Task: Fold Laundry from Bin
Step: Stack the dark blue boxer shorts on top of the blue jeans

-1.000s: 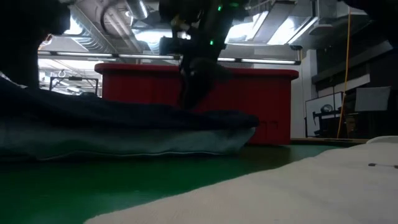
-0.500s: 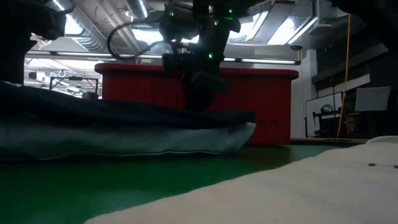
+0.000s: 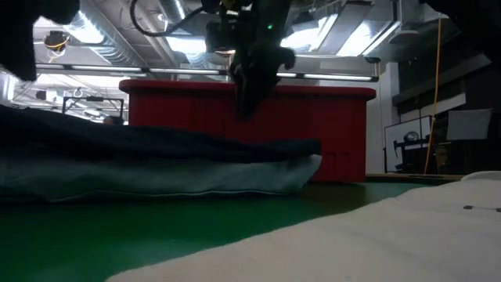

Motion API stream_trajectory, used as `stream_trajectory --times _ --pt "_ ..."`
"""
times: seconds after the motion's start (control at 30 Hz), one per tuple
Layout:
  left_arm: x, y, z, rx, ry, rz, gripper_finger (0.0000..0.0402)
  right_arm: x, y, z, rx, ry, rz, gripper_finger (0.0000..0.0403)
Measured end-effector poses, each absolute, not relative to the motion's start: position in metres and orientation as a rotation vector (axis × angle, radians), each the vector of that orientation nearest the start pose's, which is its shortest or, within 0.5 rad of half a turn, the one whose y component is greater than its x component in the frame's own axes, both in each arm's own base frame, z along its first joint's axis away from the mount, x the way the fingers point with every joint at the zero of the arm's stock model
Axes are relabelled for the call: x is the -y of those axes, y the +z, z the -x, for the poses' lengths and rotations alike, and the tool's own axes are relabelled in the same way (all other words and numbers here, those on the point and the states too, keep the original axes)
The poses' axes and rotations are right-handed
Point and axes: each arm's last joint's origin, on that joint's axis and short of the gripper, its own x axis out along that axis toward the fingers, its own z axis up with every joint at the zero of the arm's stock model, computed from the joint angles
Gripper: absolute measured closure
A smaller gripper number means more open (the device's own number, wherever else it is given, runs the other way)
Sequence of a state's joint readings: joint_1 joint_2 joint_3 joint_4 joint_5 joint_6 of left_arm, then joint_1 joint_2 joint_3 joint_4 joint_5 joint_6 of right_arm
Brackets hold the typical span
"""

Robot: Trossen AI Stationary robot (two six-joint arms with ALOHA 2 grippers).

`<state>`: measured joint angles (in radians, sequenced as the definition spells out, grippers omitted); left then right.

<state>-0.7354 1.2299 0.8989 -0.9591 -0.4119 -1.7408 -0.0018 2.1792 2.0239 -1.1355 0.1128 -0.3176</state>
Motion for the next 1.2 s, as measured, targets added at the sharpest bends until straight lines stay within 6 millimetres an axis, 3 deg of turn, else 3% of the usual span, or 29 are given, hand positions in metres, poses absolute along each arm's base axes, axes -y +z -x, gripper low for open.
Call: stream_trajectory --times 0.2,0.33,0.7,0.9,1.2 --pt "0.160 0.237 -0.183 -0.765 0.459 0.863 0.0391 -0.032 0.238 -0.445 -1.319 0.183 0.397 0.0215" --pt "0.174 0.223 -0.196 -0.752 0.431 0.852 0.0391 -0.045 0.227 -0.444 -1.315 0.202 0.423 0.0215" --pt "0.197 0.175 -0.212 -0.995 0.410 0.830 0.0391 -0.038 0.197 -0.439 -1.365 0.183 0.428 0.0215" --pt "0.199 0.173 -0.211 -1.027 0.398 0.835 0.0391 -0.026 0.189 -0.436 -1.403 0.164 0.413 0.0215" --pt "0.203 0.175 -0.207 -1.049 0.369 0.850 0.0393 -0.025 0.189 -0.435 -1.408 0.164 0.410 0.0215"
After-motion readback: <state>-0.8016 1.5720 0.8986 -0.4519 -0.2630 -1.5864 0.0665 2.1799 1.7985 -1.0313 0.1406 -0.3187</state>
